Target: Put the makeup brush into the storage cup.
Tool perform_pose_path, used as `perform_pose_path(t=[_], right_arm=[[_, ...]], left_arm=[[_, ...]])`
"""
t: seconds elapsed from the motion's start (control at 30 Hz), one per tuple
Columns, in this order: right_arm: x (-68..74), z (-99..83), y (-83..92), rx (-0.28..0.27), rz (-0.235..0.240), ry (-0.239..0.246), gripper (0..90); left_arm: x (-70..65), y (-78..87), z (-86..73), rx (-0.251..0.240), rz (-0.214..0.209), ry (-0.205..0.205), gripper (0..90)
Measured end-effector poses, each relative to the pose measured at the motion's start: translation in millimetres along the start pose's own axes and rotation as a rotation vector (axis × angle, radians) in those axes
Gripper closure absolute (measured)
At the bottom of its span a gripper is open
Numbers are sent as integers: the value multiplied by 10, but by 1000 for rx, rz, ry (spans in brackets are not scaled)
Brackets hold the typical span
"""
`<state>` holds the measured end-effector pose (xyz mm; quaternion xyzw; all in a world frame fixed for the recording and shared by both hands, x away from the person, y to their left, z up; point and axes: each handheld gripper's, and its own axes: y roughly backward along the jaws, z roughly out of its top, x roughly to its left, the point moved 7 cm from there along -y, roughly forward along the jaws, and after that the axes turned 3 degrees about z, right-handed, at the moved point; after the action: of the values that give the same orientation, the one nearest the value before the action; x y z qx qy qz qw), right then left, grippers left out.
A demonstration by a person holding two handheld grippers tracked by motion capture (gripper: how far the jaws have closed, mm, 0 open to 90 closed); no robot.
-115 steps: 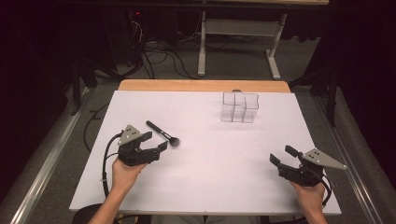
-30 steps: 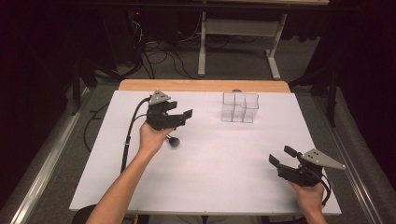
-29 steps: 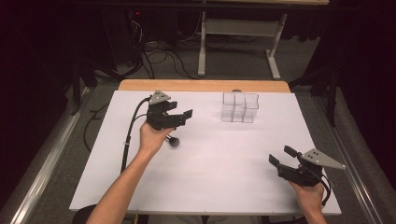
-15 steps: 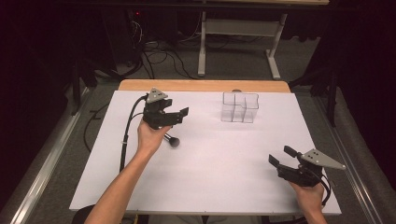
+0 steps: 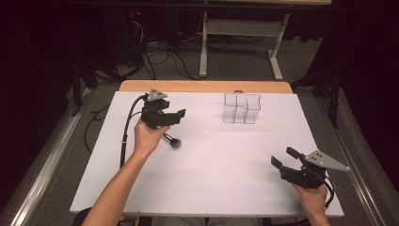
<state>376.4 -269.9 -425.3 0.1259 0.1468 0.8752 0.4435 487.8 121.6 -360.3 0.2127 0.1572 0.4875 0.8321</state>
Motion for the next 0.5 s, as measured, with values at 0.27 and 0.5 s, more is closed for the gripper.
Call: perform_pose_path(t=[0.27,0.5], right_arm=[[22,4,-11,3,12,14,274],[20,1,-11,4,17,13,273]], left_arm=[[85,44,-15,31,34,-23,345],[107,62,-2,52,4,-38,360]])
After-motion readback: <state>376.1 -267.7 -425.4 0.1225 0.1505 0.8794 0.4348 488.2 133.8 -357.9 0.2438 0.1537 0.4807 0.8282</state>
